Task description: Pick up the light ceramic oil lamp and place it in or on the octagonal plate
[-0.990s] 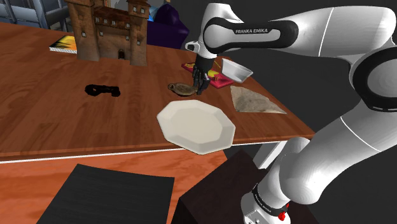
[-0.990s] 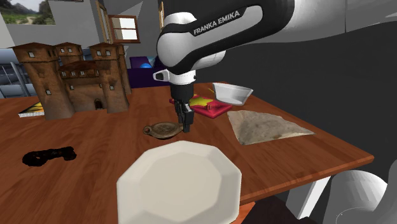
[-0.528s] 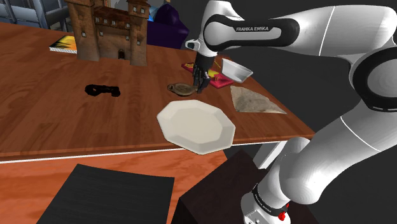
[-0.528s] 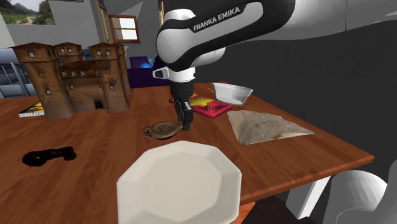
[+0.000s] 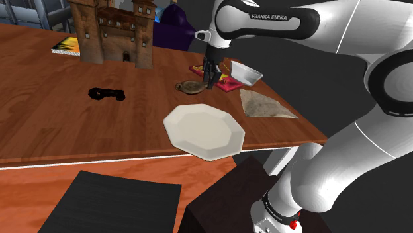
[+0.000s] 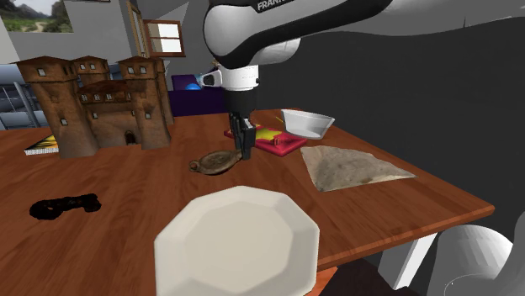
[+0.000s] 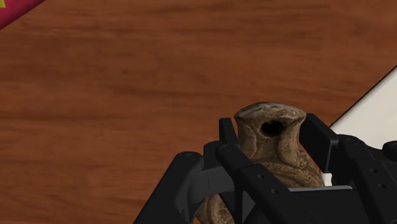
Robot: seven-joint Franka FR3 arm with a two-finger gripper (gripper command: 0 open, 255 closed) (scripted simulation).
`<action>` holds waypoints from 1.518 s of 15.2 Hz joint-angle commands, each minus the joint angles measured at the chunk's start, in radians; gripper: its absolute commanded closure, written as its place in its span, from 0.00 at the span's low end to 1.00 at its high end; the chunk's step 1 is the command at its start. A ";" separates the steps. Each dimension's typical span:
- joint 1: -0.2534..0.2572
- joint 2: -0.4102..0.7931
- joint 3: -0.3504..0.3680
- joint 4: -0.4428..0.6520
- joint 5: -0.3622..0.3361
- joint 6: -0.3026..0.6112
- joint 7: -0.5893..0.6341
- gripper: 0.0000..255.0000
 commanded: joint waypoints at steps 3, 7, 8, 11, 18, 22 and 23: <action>0.001 0.004 0.001 0.059 0.002 -0.056 -0.003 1.00; 0.002 0.009 0.002 0.112 0.003 -0.103 -0.005 1.00; 0.006 -0.025 0.013 0.079 -0.001 -0.105 0.013 1.00; 0.020 -0.126 0.049 -0.013 -0.006 -0.116 0.065 1.00; 0.051 -0.342 0.144 -0.183 0.017 -0.168 0.185 1.00; 0.073 -0.453 0.203 -0.254 0.049 -0.211 0.254 1.00; 0.077 -0.471 0.213 -0.264 0.056 -0.219 0.265 1.00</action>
